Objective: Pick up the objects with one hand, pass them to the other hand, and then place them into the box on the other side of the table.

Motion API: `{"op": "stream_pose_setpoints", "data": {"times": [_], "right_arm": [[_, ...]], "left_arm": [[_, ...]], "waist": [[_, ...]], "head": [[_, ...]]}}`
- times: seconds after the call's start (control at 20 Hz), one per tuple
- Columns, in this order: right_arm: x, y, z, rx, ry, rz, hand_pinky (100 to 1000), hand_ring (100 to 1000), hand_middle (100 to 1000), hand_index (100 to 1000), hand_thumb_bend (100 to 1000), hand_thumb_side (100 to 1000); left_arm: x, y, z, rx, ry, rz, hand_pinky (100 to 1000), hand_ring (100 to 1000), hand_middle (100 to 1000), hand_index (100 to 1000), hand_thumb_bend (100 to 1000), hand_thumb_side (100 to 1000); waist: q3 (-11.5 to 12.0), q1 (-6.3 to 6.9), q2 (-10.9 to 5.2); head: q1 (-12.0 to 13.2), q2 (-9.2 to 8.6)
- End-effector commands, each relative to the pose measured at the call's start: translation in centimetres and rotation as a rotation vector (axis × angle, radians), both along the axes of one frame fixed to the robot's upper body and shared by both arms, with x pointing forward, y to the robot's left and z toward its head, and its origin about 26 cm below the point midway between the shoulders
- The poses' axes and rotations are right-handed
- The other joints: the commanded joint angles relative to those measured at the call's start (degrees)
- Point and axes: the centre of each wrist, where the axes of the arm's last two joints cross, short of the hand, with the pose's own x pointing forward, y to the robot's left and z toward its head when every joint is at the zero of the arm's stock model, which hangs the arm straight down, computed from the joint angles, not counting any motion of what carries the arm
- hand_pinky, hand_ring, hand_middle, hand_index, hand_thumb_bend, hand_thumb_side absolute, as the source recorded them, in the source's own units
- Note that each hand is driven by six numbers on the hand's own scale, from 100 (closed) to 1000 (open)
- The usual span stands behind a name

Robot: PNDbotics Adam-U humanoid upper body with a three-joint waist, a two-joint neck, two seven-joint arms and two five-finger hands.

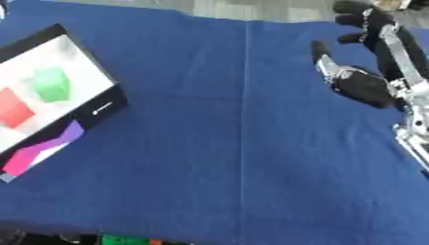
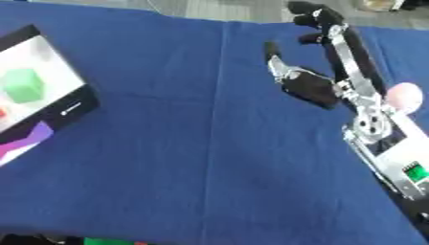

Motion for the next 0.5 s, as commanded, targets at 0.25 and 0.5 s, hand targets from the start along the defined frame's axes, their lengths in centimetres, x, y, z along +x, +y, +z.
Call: {"op": "stream_pose_setpoints", "data": {"times": [0.25,0.5], "right_arm": [[-0.7,-2.5,0.4,-0.074,0.01,-0.056,775,881,854,886,264,372],[-1.2,-4.9,0.0,-0.117,0.076,-0.092,788,886,862,895,285,369]], "left_arm": [[-1.3,0.3,1.5,-0.077,-0.069,-0.025,858,664,653,746,241,464],[-1.5,0.2,1.4,-0.134,-0.076,-0.054,859,662,651,745,234,462]], "waist": [[-0.55,-0.21,-1.44],[-0.68,-0.37,-1.31]], "head": [[-1.63,0.31],[-2.35,0.59]]}}
